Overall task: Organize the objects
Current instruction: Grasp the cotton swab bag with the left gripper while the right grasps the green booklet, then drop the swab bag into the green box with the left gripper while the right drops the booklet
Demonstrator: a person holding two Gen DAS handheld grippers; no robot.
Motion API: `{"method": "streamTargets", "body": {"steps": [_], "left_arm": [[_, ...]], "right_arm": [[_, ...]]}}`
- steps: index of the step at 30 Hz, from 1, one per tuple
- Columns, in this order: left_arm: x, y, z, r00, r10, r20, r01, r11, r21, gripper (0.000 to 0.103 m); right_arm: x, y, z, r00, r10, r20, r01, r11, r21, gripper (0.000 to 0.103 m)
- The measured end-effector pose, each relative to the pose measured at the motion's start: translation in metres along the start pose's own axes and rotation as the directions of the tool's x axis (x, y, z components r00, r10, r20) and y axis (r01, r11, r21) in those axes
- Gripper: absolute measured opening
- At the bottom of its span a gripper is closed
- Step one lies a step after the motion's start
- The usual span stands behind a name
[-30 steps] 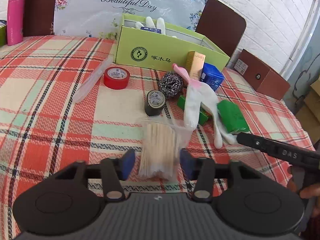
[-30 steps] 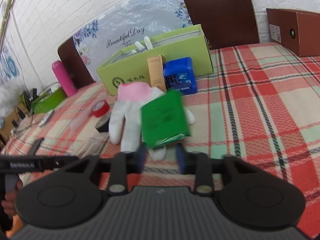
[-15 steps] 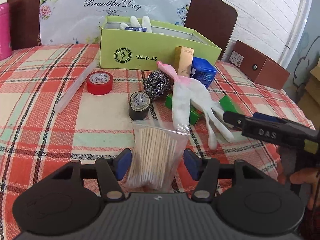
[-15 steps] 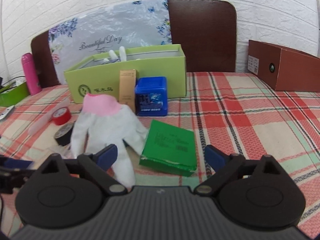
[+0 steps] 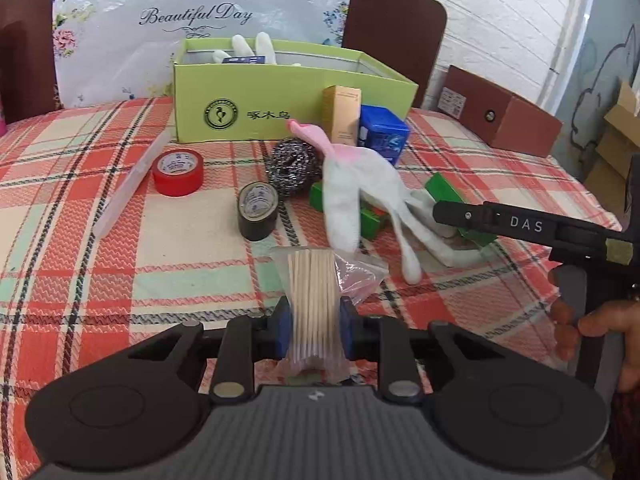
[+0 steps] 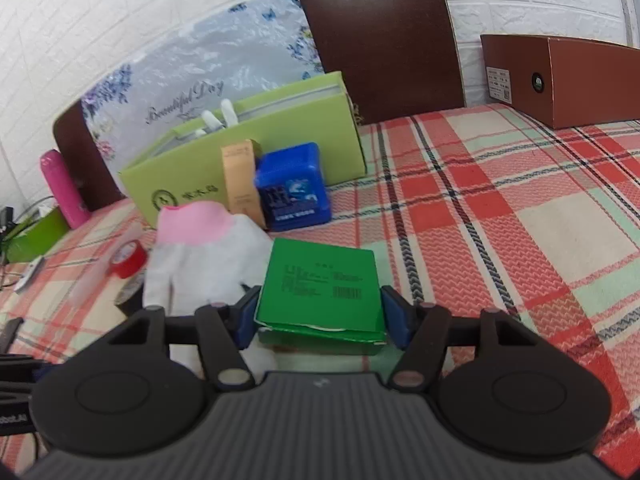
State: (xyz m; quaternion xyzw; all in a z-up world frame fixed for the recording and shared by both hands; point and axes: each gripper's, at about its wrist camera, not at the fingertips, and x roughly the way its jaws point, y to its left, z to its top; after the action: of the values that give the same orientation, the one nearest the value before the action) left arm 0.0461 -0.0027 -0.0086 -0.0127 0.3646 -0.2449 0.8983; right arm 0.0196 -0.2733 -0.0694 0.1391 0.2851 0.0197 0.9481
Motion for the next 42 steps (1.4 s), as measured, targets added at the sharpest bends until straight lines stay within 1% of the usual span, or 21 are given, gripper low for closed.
{"method": "streamTargets", "body": {"steps": [3,8,11,14,16,19,20,22,25,27,30,31,32,33,34,36,38,40,42], "left_arm": [[-0.008,-0.002,0.009,0.999,-0.035,0.025,0.035,0.999,-0.010,0.024],[-0.024,-0.002,0.043,0.990,-0.053,0.128,0.055,0.998,-0.008,0.024],[-0.030,-0.002,0.071,0.978,-0.063,0.199,0.067,0.998,-0.012,0.024],[-0.029,-0.003,0.101,0.964,-0.049,0.261,0.056,0.998,-0.020,0.024],[-0.021,-0.001,0.123,0.957,-0.060,0.284,0.075,0.996,-0.043,0.024],[-0.001,0.006,0.158,0.945,-0.101,0.310,0.139,0.985,-0.100,0.024],[0.006,0.005,0.166,0.943,-0.095,0.318,0.136,0.985,-0.109,0.024],[0.023,0.002,0.186,0.940,-0.066,0.334,0.110,0.987,-0.113,0.024],[0.047,0.002,0.205,0.936,-0.022,0.351,0.065,0.992,-0.111,0.024],[0.065,0.006,0.216,0.944,0.010,0.329,0.036,0.991,-0.131,0.024],[0.089,0.013,0.226,0.950,0.024,0.310,0.021,0.990,-0.140,0.025],[0.096,0.015,0.227,0.951,0.025,0.307,0.019,0.990,-0.141,0.027],[0.102,0.017,0.226,0.954,0.025,0.300,0.018,0.990,-0.141,0.043],[0.108,0.020,0.223,0.961,0.030,0.276,0.010,0.989,-0.144,0.057],[0.113,0.023,0.219,0.965,0.059,0.254,-0.020,0.988,-0.153,0.075],[0.113,0.026,0.207,0.961,0.109,0.254,-0.074,0.987,-0.145,0.075],[0.108,0.031,0.196,0.958,0.102,0.269,-0.072,0.990,-0.118,0.075],[0.100,0.033,0.187,0.955,0.111,0.275,-0.081,0.990,-0.115,0.075],[0.091,0.034,0.180,0.955,0.101,0.279,-0.072,0.991,-0.114,0.075]], "right_arm": [[-0.014,0.007,0.006,0.999,0.024,0.036,-0.024,0.999,-0.023,0.061],[-0.030,0.021,0.026,0.992,0.072,0.108,-0.064,0.994,-0.083,0.061],[-0.029,0.027,0.043,0.986,0.092,0.137,-0.076,0.990,-0.117,0.061],[-0.024,0.033,0.058,0.980,0.095,0.175,-0.065,0.984,-0.167,0.061],[-0.018,0.036,0.070,0.976,0.092,0.197,-0.053,0.979,-0.198,0.061],[-0.003,0.040,0.093,0.968,0.112,0.223,-0.060,0.972,-0.229,0.061],[0.003,0.041,0.101,0.965,0.120,0.233,-0.063,0.969,-0.237,0.061],[0.016,0.043,0.116,0.960,0.115,0.255,-0.044,0.962,-0.268,0.061],[0.042,0.044,0.134,0.956,0.073,0.284,0.017,0.953,-0.302,0.062],[0.064,0.044,0.143,0.958,0.036,0.286,0.056,0.951,-0.305,0.062],[0.096,0.046,0.151,0.959,0.009,0.282,0.081,0.948,-0.307,0.062],[0.105,0.047,0.152,0.960,0.003,0.281,0.087,0.947,-0.310,0.062],[0.116,0.048,0.152,0.961,0.000,0.275,0.091,0.944,-0.318,0.068],[0.125,0.048,0.150,0.968,0.004,0.252,0.083,0.939,-0.335,0.089],[0.131,0.049,0.148,0.974,0.001,0.227,0.080,0.935,-0.346,0.097],[0.130,0.049,0.134,0.972,0.002,0.235,0.086,0.928,-0.363,0.100],[0.121,0.049,0.118,0.962,0.010,0.272,0.098,0.920,-0.380,0.103],[0.110,0.049,0.102,0.950,0.006,0.312,0.120,0.916,-0.383,0.103],[0.102,0.048,0.091,0.946,-0.002,0.324,0.130,0.918,-0.374,0.103]]}}
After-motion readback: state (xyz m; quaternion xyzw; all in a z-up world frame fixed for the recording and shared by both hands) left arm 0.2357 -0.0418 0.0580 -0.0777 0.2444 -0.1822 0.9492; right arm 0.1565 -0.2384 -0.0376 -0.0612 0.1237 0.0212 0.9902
